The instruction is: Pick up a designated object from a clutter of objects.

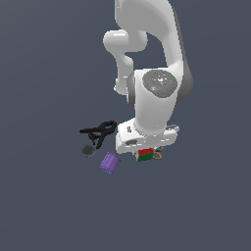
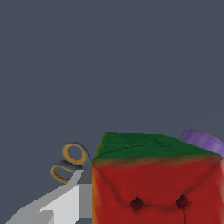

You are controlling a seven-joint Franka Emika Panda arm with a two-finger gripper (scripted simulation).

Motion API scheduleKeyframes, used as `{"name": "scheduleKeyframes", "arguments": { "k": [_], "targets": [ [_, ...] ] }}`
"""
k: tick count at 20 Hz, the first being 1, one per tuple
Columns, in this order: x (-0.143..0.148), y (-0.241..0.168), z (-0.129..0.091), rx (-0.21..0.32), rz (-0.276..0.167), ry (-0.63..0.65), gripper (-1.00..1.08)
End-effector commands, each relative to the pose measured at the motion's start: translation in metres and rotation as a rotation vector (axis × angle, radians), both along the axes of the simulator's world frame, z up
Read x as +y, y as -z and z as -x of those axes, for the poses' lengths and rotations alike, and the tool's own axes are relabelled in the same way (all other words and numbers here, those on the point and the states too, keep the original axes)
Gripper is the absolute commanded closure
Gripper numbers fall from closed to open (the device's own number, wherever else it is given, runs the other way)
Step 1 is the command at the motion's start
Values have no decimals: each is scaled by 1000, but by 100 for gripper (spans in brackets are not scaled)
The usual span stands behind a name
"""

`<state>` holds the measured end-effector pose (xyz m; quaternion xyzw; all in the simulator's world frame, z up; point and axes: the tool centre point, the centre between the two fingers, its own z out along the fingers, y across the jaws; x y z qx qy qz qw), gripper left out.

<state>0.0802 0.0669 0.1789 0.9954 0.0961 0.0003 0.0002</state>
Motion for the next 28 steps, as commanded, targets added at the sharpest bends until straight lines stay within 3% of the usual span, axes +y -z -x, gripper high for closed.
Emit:
{"name": "scheduleKeyframes", "arguments": {
  "k": [1,15,28],
  "targets": [
    [7,-30,-2,-1,0,0,108],
    [38,-166,-16,0,0,1,108],
    [48,-205,-24,0,0,1,108]
  ]
}}
